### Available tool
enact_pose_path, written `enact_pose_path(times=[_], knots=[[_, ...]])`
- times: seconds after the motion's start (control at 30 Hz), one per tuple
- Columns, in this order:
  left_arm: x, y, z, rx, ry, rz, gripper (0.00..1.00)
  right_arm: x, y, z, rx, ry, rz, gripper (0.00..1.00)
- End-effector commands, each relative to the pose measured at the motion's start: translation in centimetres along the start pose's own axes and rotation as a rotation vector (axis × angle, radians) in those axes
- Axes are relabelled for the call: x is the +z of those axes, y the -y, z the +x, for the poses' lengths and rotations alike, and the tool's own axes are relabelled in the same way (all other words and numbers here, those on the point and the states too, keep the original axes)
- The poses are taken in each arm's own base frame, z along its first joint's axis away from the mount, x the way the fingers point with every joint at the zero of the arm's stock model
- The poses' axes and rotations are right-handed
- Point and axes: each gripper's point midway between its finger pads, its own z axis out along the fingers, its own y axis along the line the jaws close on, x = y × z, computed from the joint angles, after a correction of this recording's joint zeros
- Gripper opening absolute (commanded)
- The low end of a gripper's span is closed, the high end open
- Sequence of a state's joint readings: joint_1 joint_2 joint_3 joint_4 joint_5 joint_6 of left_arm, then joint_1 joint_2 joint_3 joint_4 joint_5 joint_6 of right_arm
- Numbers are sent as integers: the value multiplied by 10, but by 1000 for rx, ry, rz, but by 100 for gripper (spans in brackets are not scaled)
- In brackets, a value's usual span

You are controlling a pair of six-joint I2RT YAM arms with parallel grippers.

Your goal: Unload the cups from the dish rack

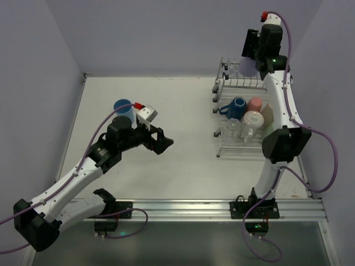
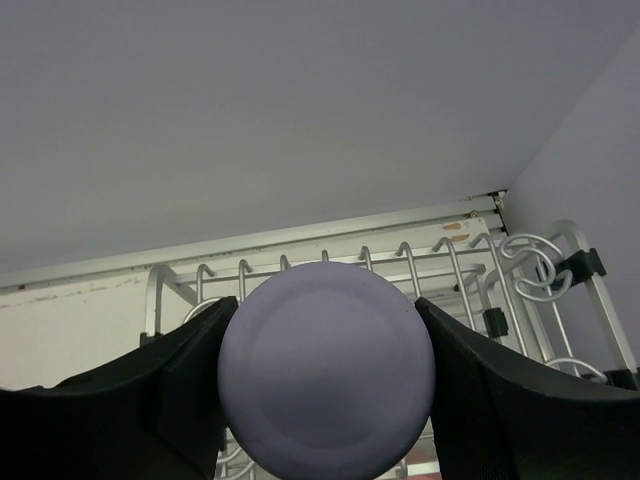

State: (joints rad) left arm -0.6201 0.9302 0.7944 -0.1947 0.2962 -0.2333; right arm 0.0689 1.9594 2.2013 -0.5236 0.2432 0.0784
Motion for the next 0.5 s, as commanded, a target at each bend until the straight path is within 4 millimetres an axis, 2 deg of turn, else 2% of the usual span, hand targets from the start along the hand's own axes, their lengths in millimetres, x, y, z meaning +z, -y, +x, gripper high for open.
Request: enact_pose_path(times=[0.0, 0.03, 0.07, 0.1, 0.13, 0.17, 0.2, 0.23, 0.27, 0.3, 0.37, 0.4, 0.47], knots=[[-3, 20, -45, -8, 105, 67, 100, -80, 9, -96, 69, 258, -45, 34], [-5, 25, -54, -29, 129, 84, 100, -85, 6, -92, 97, 257, -69, 34], [-7, 31, -63, -38, 154, 109, 100, -119, 7, -112, 128, 320, -104, 34], [-8, 37, -78, -37, 210, 138, 100, -134, -5, -111, 142, 328, -187, 34], [-10, 45, -85, -74, 231, 172, 100, -134, -15, -90, 200, 295, -242, 34], [-11, 50, -95, -85, 267, 198, 100, -174, -17, -103, 242, 355, -311, 34], [-13, 57, -108, -115, 314, 236, 100, -175, -42, -72, 296, 299, -443, 34], [-14, 63, -113, -127, 327, 272, 100, -188, -51, -61, 328, 290, -507, 34], [-11, 66, -115, -146, 334, 295, 100, -223, -55, -66, 364, 335, -586, 34], [-13, 72, -127, -175, 371, 330, 100, -227, -76, -33, 423, 264, -708, 34], [-6, 77, -128, -213, 368, 370, 100, -250, -88, -16, 494, 250, -816, 34], [-8, 80, -136, -243, 392, 399, 100, -267, -95, -1, 569, 244, -891, 34], [1, 82, -133, -288, 380, 429, 100, -285, -104, 15, 621, 214, -975, 34]])
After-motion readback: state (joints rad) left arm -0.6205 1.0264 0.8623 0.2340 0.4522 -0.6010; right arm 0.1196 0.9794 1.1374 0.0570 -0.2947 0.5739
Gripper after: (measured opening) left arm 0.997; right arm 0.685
